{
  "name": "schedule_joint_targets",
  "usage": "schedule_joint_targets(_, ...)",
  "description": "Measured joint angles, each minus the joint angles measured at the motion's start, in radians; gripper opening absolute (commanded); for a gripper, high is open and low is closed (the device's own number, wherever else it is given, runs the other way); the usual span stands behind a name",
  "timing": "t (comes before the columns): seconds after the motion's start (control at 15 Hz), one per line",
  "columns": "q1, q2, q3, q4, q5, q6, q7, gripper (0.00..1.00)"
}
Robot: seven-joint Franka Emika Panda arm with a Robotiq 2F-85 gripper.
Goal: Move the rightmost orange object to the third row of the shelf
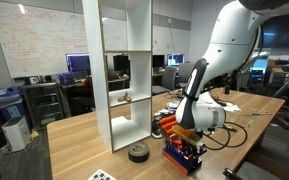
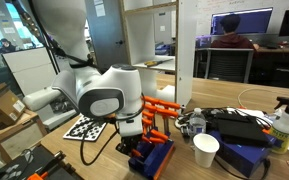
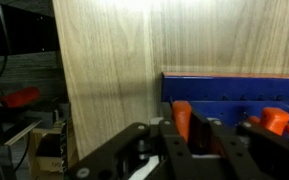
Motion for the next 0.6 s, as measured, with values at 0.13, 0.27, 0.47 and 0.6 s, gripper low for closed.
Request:
schedule_joint_targets(0.13, 0.038, -0.008, -0.045, -0.008, -0.016, 0.0, 0.0, 0.02)
schedule_joint_targets(0.27, 0.092, -0.035, -0.112, -0.023, -0.056, 0.0, 0.003, 0.02)
schedule_joint_targets(0.47, 0.197, -0.103, -0.245, -0.056, -0.187, -0.004, 0.057, 0.02)
schedule_joint_targets(0.6, 0.267, -0.142, -0.333, -0.061, -0.289, -0.021, 0.11, 0.02)
